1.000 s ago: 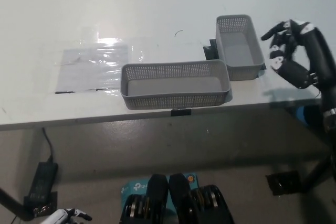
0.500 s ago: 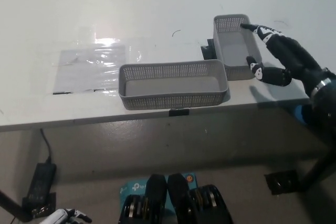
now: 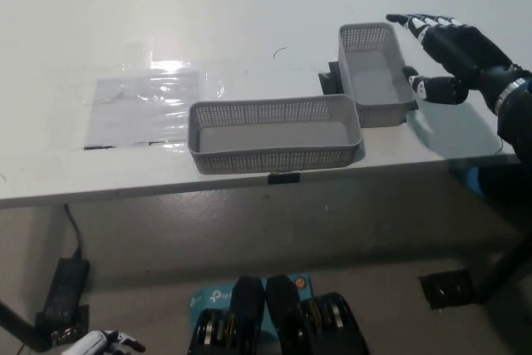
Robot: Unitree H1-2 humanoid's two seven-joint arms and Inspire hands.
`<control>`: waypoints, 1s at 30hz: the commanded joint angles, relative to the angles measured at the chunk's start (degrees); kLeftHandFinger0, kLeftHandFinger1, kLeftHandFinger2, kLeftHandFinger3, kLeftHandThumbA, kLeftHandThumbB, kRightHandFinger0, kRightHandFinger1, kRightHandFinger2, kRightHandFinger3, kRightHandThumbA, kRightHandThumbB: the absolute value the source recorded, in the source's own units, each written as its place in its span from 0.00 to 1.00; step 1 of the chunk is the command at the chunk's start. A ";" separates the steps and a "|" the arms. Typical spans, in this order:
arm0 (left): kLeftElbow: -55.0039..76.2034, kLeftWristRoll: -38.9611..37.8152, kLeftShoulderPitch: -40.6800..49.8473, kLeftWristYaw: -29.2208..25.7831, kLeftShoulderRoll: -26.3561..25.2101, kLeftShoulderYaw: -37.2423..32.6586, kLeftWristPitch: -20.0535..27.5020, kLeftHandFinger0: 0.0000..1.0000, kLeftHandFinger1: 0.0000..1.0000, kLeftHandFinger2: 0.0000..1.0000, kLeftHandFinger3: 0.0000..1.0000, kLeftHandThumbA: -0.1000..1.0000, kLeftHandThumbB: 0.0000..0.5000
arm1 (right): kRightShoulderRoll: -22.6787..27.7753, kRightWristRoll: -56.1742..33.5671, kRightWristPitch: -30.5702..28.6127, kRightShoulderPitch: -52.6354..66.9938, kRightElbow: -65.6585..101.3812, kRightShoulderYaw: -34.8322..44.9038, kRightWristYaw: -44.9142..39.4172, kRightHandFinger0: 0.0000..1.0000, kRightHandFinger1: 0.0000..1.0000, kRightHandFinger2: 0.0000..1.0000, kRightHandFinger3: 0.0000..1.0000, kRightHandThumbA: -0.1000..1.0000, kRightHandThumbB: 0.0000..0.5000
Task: The robot uses its right hand to pick up the grey box kept on the middle on the desk and place it on top of another box next to it in a right angle
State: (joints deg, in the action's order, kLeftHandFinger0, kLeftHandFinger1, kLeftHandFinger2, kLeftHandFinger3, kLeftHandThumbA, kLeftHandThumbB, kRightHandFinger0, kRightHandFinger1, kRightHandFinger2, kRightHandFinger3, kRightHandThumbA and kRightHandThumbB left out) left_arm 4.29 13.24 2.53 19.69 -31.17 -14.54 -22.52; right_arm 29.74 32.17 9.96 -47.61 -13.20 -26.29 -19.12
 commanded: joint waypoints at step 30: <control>2.92 1.74 -0.45 2.34 -2.40 1.86 -1.65 0.49 0.49 0.63 0.68 0.34 0.68 | -2.39 8.07 -12.01 -2.41 -19.87 -4.11 3.71 1.00 1.00 1.00 1.00 0.28 0.61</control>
State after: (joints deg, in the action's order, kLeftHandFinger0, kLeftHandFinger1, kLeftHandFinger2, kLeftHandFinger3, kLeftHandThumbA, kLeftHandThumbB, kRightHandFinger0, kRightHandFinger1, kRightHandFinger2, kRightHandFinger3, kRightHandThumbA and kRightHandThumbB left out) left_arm 4.63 14.26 2.27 20.70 -31.39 -13.21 -22.72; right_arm 26.90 39.05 0.97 -47.12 -30.48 -31.01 -17.72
